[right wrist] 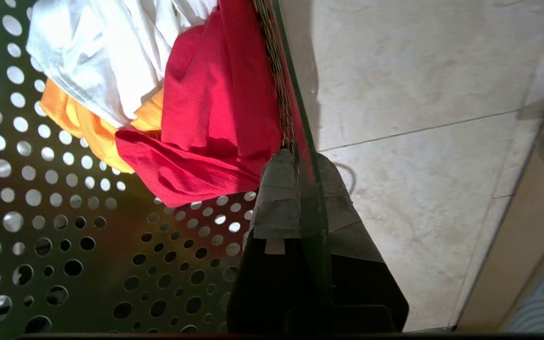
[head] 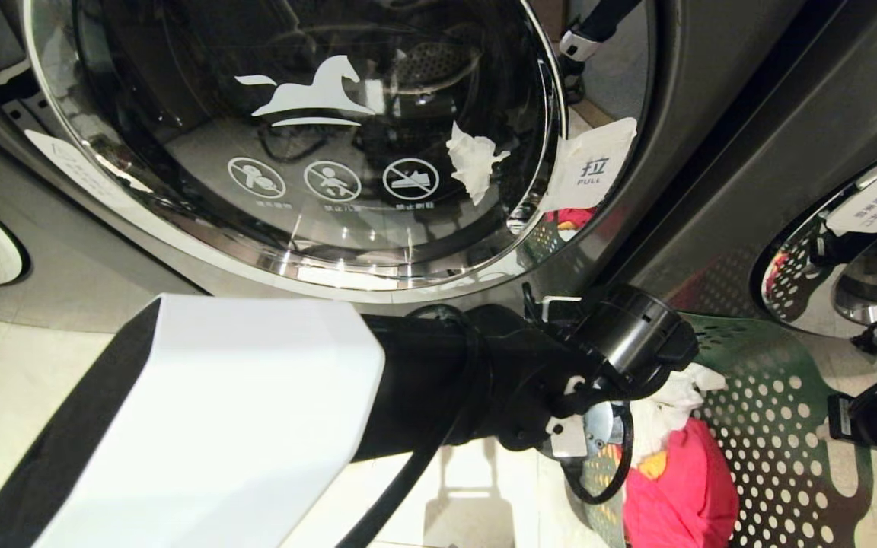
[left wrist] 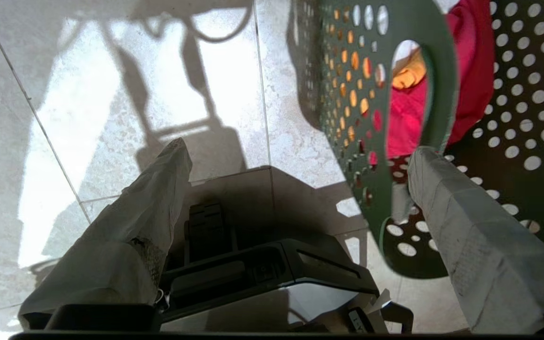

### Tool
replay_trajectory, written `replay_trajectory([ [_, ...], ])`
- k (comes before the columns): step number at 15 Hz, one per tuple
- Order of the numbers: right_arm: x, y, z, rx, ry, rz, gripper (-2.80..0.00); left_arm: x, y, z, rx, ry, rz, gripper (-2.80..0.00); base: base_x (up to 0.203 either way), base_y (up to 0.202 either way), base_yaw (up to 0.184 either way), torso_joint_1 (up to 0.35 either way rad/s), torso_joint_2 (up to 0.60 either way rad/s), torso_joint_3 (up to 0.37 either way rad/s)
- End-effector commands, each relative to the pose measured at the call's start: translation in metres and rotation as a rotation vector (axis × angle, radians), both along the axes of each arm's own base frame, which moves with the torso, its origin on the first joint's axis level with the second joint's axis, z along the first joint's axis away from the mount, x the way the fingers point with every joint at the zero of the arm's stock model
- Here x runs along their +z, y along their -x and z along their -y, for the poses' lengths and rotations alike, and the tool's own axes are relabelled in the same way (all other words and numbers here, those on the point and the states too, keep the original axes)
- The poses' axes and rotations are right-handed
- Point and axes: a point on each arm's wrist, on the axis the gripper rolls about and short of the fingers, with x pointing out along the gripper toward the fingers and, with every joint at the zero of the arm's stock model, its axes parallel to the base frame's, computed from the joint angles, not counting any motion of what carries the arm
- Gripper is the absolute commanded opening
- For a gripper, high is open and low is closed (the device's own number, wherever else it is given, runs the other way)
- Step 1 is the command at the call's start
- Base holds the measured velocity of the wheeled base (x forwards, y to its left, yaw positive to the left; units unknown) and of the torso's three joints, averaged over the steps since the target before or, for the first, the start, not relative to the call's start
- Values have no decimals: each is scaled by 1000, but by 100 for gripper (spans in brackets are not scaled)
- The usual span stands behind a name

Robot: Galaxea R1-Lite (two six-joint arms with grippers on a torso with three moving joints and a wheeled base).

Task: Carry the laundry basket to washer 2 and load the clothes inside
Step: Pick up the clothes basket and put it beside the washing machine

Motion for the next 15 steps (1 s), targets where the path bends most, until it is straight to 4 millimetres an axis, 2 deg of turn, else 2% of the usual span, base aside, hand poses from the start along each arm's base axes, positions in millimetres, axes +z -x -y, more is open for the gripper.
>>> replay_trajectory([
  [1, 2, 3, 9, -28, 7, 9, -280, 6, 4, -1, -1, 9, 4, 0, 0, 0, 0, 0, 0, 0],
  [5, 2, 4, 13, -33, 12, 9, -280, 8, 13, 2, -22, 11, 6, 0, 0, 0, 0, 0, 0, 0],
  [6, 1, 5, 12, -26, 13, 4, 0, 8, 13, 1, -22, 3, 2, 0, 0, 0, 0, 0, 0, 0],
  [12, -3, 12, 13, -29, 13, -15, 0, 10, 18, 1, -18, -9, 11, 0, 0, 0, 0, 0, 0, 0],
  [15, 14, 31, 9, -8, 76, 22, 0, 26, 21, -9, 12, 1, 29, 0, 0, 0, 0, 0, 0, 0],
])
